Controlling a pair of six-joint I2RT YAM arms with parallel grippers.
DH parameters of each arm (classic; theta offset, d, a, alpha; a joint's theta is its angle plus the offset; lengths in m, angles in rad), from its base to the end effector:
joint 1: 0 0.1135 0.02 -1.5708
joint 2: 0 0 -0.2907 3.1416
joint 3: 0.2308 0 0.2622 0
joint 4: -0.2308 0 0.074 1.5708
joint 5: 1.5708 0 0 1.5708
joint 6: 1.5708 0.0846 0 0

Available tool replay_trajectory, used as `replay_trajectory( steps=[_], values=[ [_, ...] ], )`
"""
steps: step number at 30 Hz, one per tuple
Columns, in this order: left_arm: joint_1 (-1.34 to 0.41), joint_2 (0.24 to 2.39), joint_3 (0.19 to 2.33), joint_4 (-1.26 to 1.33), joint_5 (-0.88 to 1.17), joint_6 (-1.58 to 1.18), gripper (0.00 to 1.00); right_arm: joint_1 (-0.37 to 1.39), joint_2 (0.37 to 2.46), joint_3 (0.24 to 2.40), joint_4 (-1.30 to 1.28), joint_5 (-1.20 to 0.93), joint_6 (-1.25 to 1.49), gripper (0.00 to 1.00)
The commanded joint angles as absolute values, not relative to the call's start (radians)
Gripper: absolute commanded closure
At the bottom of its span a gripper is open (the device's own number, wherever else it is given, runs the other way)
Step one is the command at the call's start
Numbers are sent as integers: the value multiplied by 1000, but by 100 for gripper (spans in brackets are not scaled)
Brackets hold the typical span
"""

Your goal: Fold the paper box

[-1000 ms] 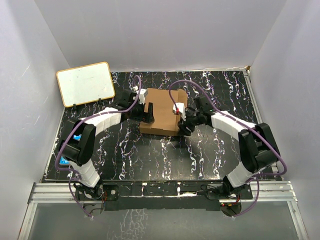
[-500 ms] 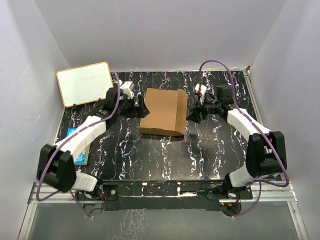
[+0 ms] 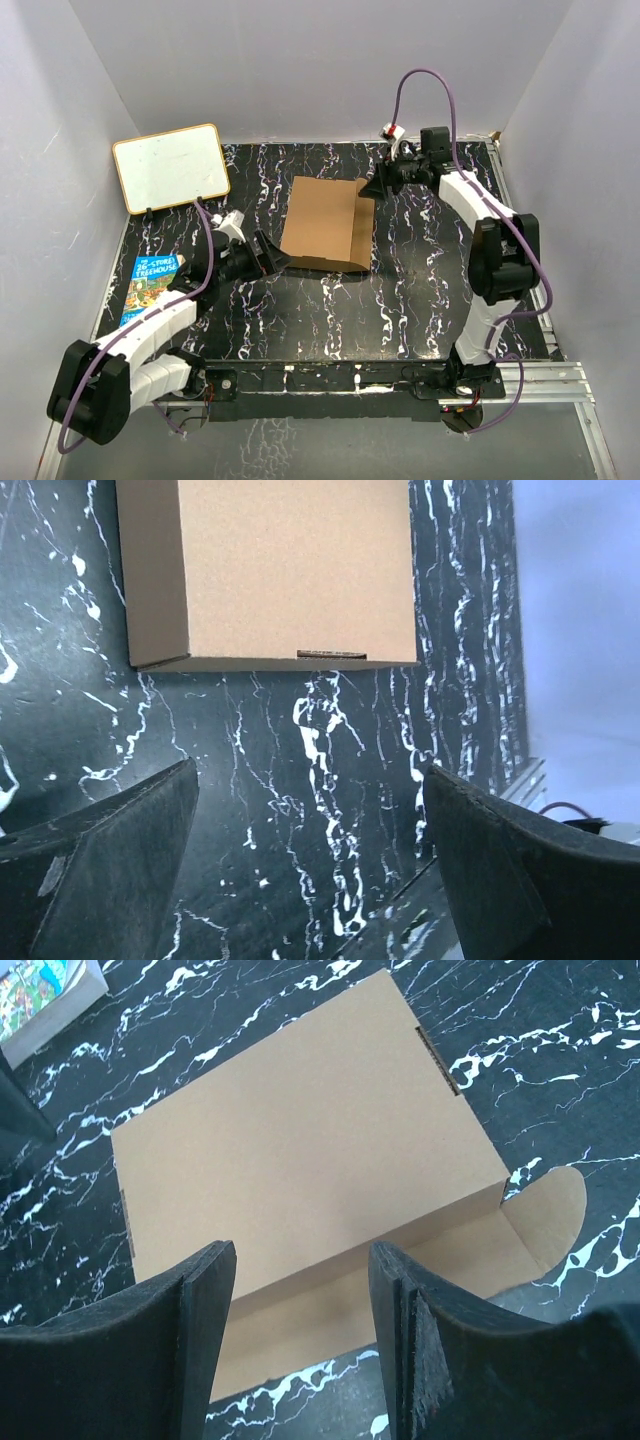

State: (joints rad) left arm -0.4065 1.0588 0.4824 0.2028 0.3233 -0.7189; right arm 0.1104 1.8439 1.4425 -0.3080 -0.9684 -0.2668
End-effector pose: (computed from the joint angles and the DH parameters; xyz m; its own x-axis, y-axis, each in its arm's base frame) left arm 0.2354 -0.1306 0.2218 -0.6781 -0.3879 -0.6243 0.2658 0.6624 -0.7004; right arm 0.4389 0.1188 0.2695 -0.4442 -0.1995 -0.8734 -0.8303 0.4579 0.3177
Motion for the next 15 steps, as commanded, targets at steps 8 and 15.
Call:
replay_trajectory(
  steps=[8,15],
  values=[
    [-400,1119,384,494,394,-965,12,125,2015,1720,-380,-954,-171,40],
    [-400,1142,356,573,400,-987,12,150,2073,1776,-381,-901,-157,39]
  ],
)
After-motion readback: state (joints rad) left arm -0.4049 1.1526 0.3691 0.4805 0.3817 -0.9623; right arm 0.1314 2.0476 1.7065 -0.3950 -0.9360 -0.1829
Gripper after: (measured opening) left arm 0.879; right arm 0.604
